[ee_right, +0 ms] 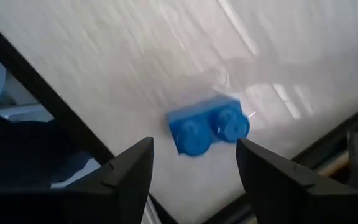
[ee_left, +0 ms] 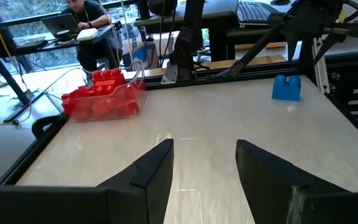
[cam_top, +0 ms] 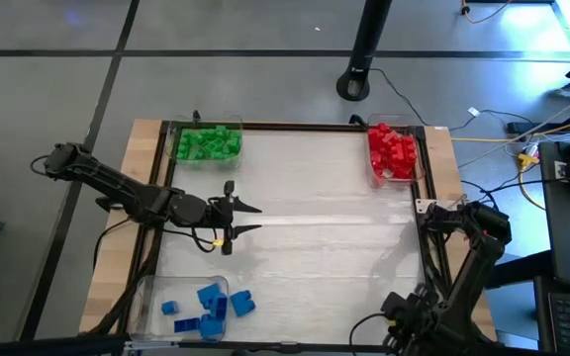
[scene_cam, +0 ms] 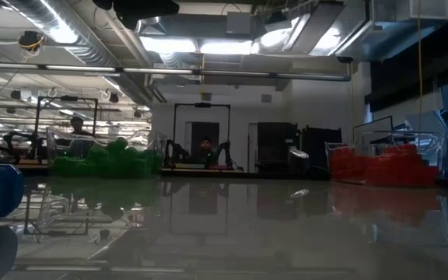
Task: Sort blocks
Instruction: Put the blue game piece into the bottom transparent bin
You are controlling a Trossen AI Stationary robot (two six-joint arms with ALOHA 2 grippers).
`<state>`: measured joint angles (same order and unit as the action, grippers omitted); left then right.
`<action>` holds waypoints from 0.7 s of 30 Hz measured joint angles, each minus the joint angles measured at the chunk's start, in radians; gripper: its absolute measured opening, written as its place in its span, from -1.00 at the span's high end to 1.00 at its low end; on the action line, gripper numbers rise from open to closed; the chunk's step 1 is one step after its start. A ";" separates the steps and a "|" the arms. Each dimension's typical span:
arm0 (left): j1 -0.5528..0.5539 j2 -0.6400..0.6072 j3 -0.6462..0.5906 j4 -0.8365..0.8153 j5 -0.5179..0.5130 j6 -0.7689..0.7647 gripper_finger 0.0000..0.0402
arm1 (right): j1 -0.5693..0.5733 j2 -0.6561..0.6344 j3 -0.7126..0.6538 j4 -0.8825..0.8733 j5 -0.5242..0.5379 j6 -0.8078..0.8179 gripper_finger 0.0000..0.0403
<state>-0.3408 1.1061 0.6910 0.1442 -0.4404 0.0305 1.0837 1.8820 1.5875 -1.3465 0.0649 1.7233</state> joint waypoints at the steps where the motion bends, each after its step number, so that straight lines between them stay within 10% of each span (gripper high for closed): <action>1: 0.000 0.000 0.000 -0.001 0.000 0.001 0.18 | 0.001 0.000 0.000 -0.002 0.007 -0.009 -0.14; 21: 0.000 0.000 0.000 0.002 0.000 -0.006 0.18 | 0.036 0.160 -0.011 -0.079 -0.170 -0.445 -0.14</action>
<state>-0.3405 1.1061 0.6910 0.1463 -0.4404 0.0249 1.1200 2.0419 1.5767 -1.4259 -0.1055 1.2778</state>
